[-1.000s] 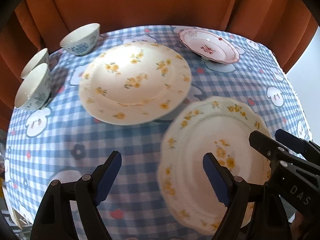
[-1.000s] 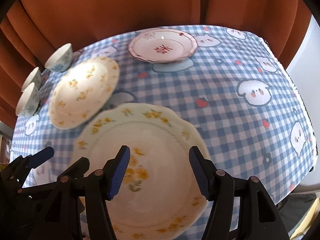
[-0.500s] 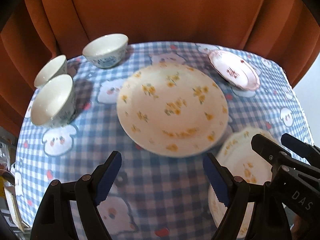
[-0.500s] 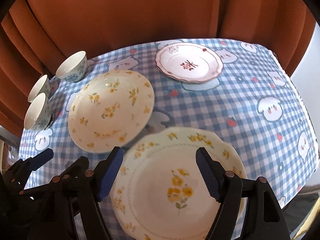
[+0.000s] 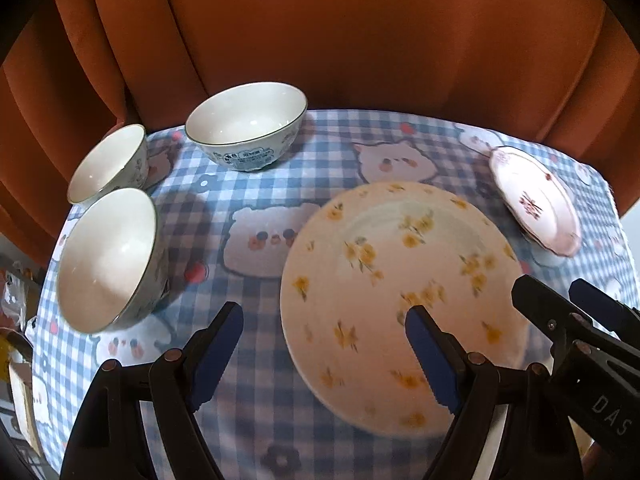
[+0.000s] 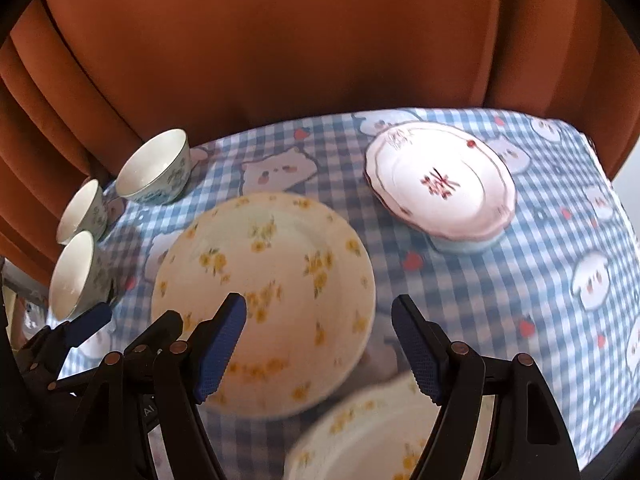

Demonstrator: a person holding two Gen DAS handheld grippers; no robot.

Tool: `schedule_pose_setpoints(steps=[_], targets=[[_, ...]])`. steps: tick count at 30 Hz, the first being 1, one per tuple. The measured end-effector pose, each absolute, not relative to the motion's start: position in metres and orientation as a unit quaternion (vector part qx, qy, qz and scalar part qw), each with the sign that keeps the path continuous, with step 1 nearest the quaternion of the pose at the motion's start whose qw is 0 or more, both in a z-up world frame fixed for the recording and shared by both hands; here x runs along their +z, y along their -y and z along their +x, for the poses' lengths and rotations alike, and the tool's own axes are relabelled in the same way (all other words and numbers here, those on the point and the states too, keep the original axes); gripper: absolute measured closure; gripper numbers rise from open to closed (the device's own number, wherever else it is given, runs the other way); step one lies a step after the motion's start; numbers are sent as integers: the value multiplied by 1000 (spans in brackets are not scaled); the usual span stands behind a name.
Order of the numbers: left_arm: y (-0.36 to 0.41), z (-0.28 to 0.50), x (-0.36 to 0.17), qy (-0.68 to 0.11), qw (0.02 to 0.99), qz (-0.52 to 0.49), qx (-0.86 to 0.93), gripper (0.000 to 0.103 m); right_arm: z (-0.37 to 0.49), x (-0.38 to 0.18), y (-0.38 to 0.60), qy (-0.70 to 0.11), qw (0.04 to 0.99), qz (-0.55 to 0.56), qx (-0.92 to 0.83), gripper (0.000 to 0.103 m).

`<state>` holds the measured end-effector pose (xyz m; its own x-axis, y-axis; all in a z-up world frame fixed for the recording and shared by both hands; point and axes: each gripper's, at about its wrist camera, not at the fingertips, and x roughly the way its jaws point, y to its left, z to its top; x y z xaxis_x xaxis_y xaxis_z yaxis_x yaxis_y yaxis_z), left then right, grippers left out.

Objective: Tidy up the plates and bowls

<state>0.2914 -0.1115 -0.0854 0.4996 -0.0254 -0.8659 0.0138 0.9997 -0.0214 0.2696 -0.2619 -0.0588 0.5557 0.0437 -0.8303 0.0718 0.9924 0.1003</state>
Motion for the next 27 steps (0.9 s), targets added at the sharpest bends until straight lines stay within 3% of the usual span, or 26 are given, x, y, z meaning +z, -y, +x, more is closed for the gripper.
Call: schedule_pose_setpoints(steps=[7,11,27], targets=[[113,322,-113,-519,855,-14,-5,22,311,-85,261,-487,872,47,-12,25],[115,330,-128,-535,845,-21,-14,34,325,-104,263,-503,863,45,-16,25],[104,323,-131,-545,838,-21,-17,33,336,-119,258,-526,849,40,-3,26]])
